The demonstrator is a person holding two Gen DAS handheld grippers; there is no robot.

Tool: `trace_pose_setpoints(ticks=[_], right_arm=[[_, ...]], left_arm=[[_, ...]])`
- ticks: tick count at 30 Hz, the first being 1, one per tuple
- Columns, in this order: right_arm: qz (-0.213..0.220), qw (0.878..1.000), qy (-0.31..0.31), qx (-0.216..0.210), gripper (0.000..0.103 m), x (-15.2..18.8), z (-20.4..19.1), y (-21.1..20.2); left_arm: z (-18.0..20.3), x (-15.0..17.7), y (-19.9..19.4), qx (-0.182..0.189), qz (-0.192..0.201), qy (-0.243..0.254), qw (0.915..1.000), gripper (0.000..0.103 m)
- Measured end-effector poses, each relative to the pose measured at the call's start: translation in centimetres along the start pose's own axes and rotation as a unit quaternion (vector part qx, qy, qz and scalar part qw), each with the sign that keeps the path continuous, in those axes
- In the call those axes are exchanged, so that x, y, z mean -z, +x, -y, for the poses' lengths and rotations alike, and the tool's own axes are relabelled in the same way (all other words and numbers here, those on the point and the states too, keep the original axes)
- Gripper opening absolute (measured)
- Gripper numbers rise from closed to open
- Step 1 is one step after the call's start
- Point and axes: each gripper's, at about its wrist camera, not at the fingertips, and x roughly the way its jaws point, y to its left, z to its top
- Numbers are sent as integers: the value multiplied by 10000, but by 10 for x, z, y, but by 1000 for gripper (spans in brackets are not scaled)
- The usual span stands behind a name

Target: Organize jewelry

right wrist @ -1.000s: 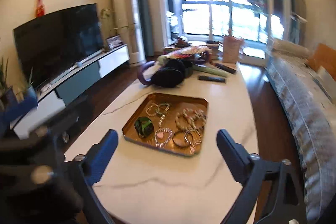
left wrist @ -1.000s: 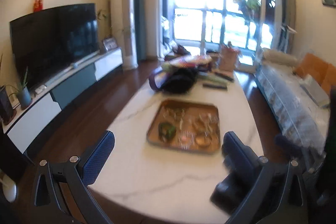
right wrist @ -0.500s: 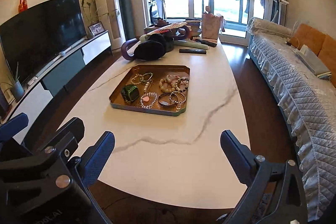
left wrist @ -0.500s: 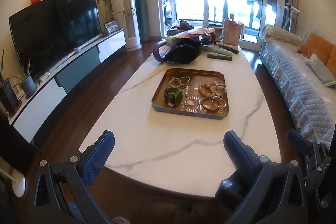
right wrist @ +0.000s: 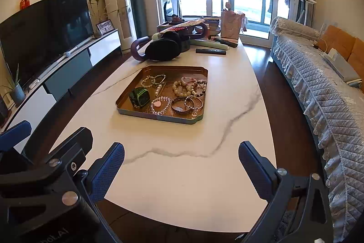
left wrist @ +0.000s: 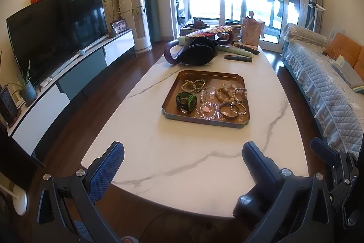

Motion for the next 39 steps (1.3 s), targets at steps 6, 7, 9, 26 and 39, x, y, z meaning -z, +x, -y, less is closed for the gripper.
trace_pose_setpoints(ticks=[6,7,9,26,39], right_arm=[[-1,10000,-3,26,101,0,1,1],[-10,10000,0,36,101,0,2,1],[-19,10000,8,48,101,1,1,2],[-60,10000,21,27,101,-1,5,7],[-67,10000,25,31,101,-1,5,8]], left_arm=[[1,0,4,71,-34,8,10000,103],[2,0,5,81,-38,15,10000,103],[2,-1,6,91,-41,29,9999,103],[3,-1,8,78,-72,41,9999,103],[4,-1,9,77,-83,44,9999,103]])
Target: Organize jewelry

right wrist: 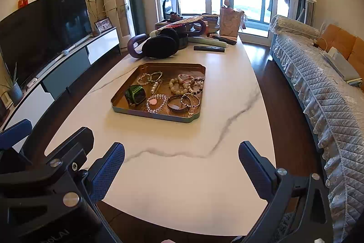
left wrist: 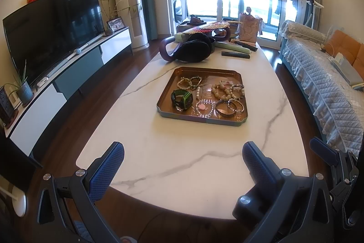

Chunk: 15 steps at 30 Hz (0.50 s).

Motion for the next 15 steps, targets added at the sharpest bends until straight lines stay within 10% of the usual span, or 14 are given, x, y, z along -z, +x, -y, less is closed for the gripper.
trace_pose_setpoints(ticks=[15], right_arm=[[2,10000,-16,17,101,5,3,2]], left_arm=[[3,5,5,6,6,-24,10000,103]])
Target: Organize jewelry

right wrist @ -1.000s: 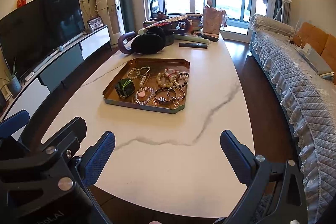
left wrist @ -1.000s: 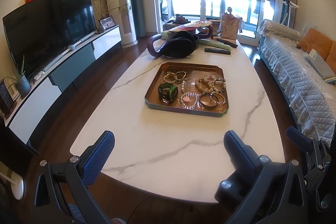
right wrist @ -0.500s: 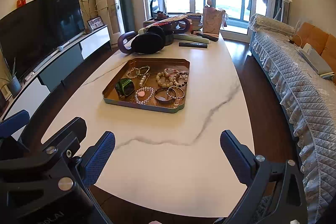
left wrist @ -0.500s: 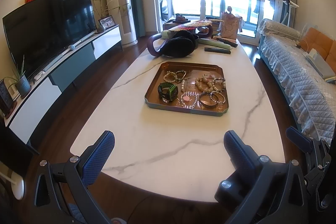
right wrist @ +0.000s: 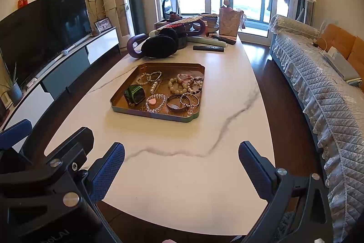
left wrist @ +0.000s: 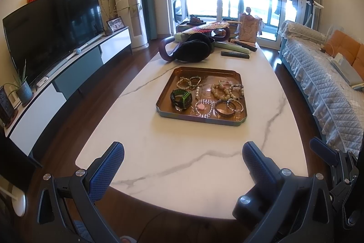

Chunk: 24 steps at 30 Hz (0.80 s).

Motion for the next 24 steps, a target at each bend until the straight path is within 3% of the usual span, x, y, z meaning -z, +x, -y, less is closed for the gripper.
trace_pose_setpoints(ticks=[24], right_arm=[[-3,10000,9,6,101,0,0,0]], left_arm=[[1,0,-1,3,-2,11,10000,103]])
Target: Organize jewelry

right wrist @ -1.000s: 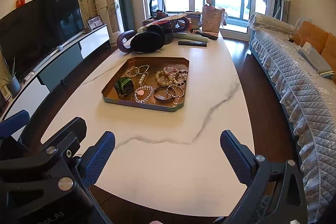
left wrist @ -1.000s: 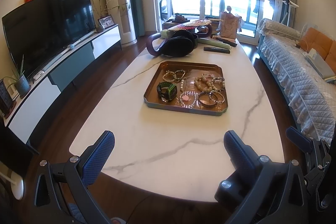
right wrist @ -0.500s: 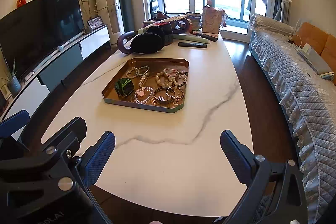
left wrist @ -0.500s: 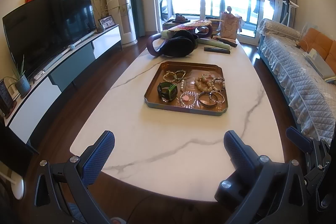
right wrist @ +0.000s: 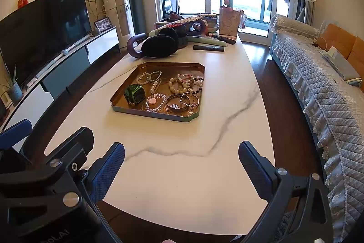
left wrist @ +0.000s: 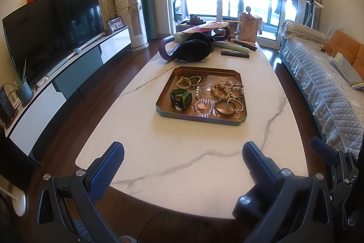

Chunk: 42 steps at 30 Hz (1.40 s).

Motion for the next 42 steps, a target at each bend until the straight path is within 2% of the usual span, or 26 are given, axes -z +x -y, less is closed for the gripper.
trace_pose_setpoints(ticks=[42], right_arm=[[-41,10000,8,-25,101,3,0,1]], left_arm=[[1,2,1,-17,-47,8,10000,103]])
